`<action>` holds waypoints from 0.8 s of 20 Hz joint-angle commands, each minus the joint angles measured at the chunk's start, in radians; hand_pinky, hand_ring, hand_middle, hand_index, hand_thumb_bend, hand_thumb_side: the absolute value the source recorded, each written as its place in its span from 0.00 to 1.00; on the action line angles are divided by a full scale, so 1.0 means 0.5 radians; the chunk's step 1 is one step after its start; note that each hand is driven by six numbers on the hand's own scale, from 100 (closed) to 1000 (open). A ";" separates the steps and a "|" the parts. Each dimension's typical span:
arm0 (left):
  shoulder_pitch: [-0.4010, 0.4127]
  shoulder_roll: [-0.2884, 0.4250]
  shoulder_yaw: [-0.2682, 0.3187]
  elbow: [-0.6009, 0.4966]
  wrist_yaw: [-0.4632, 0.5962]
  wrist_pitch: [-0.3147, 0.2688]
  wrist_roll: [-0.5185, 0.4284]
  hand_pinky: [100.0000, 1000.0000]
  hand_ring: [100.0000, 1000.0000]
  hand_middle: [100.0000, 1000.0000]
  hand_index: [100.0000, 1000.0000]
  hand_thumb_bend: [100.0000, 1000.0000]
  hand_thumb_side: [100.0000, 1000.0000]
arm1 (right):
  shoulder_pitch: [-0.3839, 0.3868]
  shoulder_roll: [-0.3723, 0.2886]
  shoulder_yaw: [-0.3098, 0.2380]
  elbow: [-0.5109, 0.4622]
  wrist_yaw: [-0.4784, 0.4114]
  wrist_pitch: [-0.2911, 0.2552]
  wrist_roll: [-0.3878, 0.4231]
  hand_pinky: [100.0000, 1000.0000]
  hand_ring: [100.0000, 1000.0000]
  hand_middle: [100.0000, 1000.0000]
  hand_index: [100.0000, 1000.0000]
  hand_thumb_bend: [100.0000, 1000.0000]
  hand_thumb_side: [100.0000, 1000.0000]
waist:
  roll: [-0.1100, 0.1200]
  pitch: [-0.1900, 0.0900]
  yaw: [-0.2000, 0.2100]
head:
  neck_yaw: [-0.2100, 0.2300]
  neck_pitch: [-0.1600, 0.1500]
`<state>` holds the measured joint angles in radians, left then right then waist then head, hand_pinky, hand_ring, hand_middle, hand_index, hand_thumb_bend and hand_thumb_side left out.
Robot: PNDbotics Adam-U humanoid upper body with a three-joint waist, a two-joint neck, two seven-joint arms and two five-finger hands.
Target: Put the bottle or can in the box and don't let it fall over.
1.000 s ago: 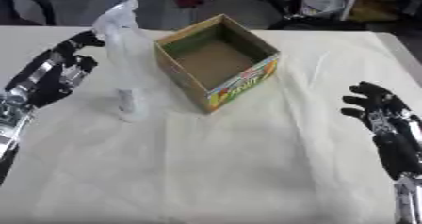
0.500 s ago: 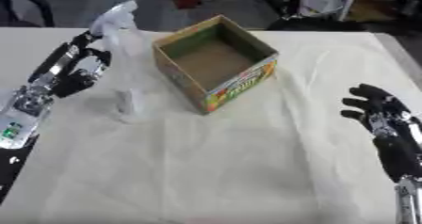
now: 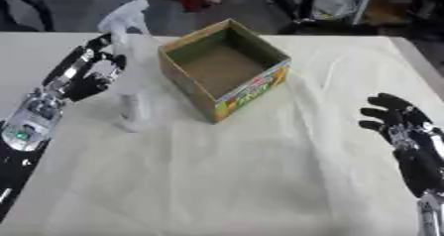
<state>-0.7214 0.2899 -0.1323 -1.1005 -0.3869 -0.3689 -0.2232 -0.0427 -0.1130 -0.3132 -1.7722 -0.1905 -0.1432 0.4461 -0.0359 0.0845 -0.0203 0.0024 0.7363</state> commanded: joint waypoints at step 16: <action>-0.073 -0.006 -0.041 0.096 -0.092 -0.030 -0.245 0.72 0.99 0.74 0.96 0.00 0.83 | -0.017 -0.020 0.007 -0.015 -0.017 -0.002 0.015 0.72 0.77 0.76 0.82 0.00 0.41 | 0.002 -0.014 -0.017 | 0.019 -0.031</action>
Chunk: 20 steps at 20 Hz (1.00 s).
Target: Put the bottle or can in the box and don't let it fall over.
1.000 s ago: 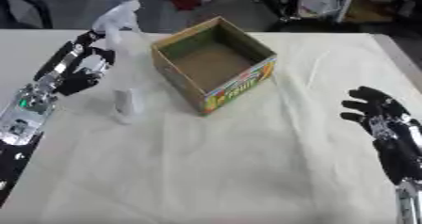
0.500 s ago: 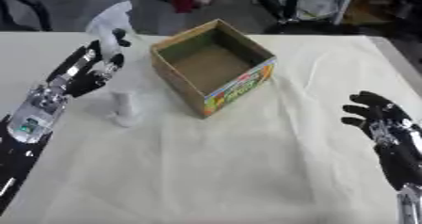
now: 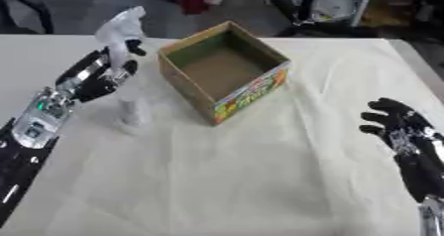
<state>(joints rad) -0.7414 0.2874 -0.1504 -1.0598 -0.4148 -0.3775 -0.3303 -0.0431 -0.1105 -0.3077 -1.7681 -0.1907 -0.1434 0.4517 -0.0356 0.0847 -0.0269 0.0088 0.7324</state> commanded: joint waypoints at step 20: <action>0.052 -0.092 0.019 0.260 -0.008 -0.101 -0.144 0.28 0.59 0.23 0.64 0.00 0.36 | -0.009 -0.021 -0.009 -0.014 -0.014 -0.016 0.007 0.72 0.77 0.77 0.82 0.00 0.41 | -0.014 -0.004 0.009 | -0.006 -0.016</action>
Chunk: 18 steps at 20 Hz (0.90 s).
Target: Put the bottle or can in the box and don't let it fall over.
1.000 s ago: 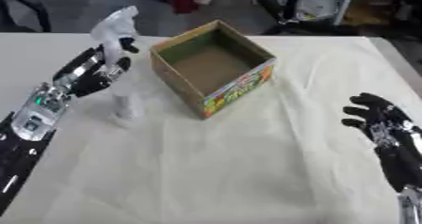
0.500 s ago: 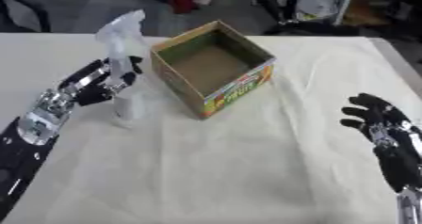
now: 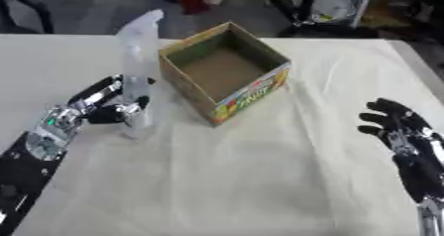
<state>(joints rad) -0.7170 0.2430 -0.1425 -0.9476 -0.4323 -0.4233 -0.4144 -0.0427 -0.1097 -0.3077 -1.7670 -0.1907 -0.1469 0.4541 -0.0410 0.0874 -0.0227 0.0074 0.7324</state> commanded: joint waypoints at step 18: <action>-0.387 0.212 0.032 -0.114 0.795 -0.075 0.187 0.17 0.45 0.10 0.51 0.00 0.64 | -0.046 -0.009 0.062 -0.001 -0.042 -0.022 0.074 0.72 0.77 0.77 0.82 0.00 0.41 | -0.034 0.036 -0.173 | 0.137 -0.033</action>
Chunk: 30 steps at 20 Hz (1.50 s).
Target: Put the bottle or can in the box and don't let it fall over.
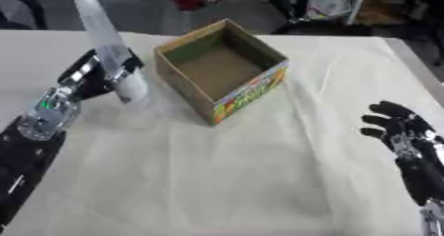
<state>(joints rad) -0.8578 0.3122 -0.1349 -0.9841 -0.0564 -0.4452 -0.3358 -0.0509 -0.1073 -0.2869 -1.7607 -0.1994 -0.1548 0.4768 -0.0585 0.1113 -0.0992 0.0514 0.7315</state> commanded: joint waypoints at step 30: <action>-0.220 0.180 0.093 0.238 -1.523 -0.348 0.265 0.94 1.00 1.00 1.00 0.00 1.00 | -0.271 -0.033 0.224 -0.028 -0.147 0.027 0.231 0.73 0.77 0.76 0.82 0.00 0.41 | 0.051 0.098 -0.397 | 0.433 -0.196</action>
<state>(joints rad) -0.9430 0.3759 -0.0969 -0.8563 -0.7953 -0.6271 -0.1804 -0.1827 -0.1049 -0.1696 -1.7616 -0.2728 -0.1370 0.5929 -0.0316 0.1778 -0.2986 0.2710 0.6471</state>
